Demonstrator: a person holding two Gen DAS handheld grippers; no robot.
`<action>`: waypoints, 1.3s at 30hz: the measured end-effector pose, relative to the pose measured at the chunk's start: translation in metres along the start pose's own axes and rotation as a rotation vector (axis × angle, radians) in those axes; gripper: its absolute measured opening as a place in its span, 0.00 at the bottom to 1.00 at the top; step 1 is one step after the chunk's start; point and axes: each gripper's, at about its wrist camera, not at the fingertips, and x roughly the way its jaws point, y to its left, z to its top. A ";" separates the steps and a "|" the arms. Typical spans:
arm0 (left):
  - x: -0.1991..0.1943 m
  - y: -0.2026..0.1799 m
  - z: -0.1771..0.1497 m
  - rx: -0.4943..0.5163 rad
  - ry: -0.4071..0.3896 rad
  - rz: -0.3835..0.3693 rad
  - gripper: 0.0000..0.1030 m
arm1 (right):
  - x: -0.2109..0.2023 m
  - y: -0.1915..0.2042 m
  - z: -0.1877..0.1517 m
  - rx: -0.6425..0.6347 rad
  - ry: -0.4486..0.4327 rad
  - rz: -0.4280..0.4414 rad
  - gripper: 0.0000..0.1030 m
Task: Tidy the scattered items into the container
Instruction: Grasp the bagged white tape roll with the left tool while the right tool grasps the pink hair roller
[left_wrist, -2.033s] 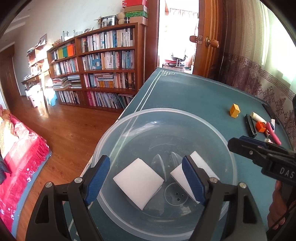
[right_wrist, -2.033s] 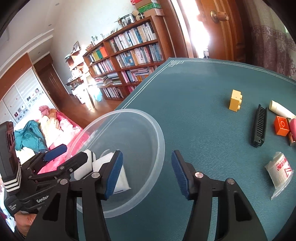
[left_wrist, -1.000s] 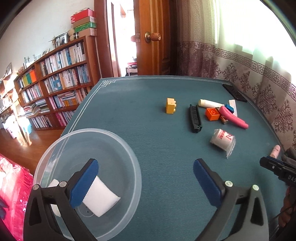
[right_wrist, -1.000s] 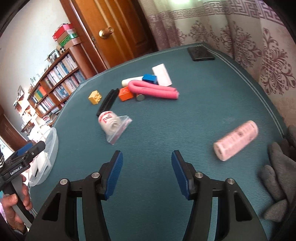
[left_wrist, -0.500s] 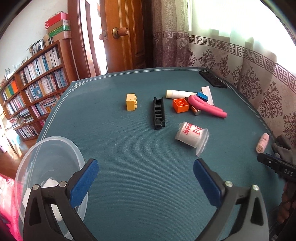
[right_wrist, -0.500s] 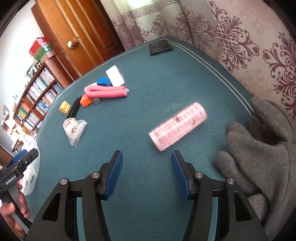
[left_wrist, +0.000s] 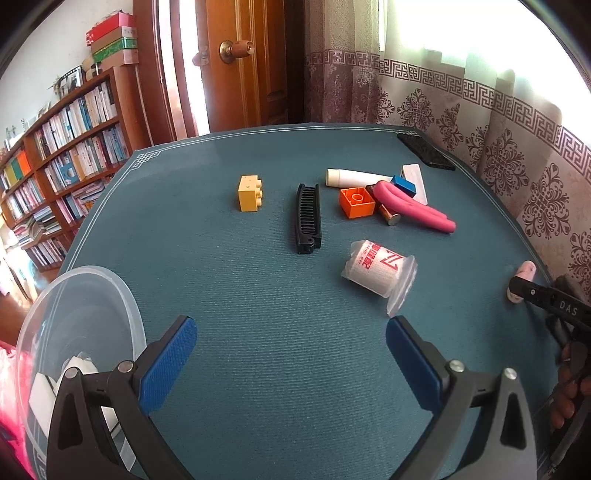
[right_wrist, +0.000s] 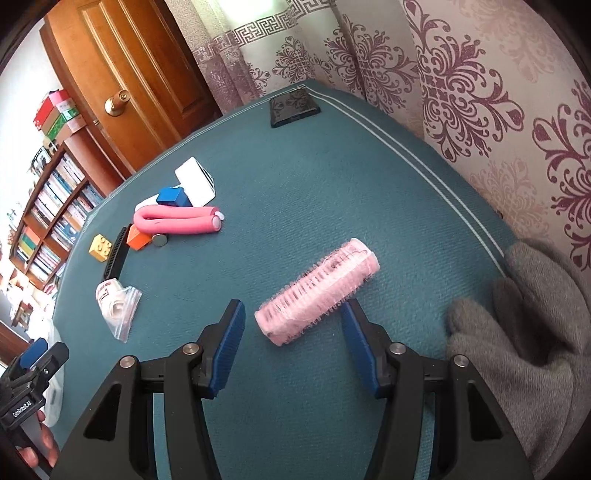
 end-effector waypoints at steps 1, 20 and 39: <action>0.002 -0.002 0.002 0.002 0.001 -0.003 1.00 | 0.001 0.001 0.001 -0.007 -0.001 -0.008 0.57; 0.061 -0.040 0.029 0.060 0.030 -0.060 1.00 | -0.004 -0.008 0.001 0.035 0.014 -0.014 0.57; 0.080 -0.048 0.033 0.054 0.035 -0.157 0.77 | -0.003 0.001 -0.004 -0.024 -0.005 -0.075 0.50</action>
